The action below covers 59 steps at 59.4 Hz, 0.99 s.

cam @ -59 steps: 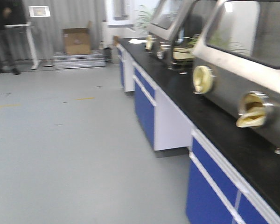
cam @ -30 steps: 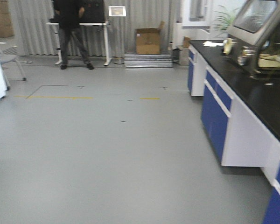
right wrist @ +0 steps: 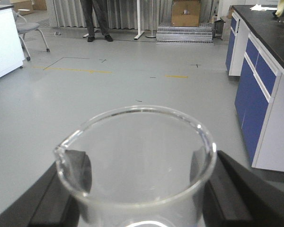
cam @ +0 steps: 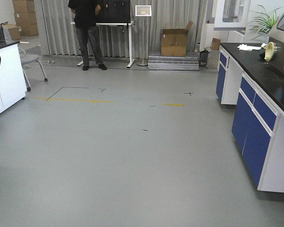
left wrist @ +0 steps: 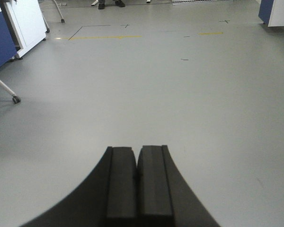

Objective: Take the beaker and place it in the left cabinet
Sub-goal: 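Drive the base away from the bench holding the beaker in the right gripper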

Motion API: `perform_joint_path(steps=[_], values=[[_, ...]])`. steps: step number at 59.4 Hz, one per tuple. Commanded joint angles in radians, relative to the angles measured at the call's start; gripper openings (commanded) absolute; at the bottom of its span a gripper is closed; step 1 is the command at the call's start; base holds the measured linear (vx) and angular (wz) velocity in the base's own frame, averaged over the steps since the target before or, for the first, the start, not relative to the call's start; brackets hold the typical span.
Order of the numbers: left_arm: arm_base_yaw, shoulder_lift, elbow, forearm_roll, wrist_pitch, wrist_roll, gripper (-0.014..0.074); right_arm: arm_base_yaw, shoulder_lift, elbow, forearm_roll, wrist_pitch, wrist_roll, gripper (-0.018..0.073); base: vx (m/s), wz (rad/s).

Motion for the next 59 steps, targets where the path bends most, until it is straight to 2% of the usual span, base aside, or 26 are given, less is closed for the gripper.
perform_joint_path(steps=[1, 59], values=[[-0.005, -0.01, -0.015, 0.003, -0.075, -0.004, 0.0004, -0.004, -0.001, -0.032, -0.007, -0.029, -0.004, -0.0004, 0.46, -0.03], [-0.005, -0.01, -0.015, 0.003, -0.075, -0.004, 0.0004, -0.004, -0.001, -0.032, -0.007, -0.029, -0.004, -0.0004, 0.59, 0.05]])
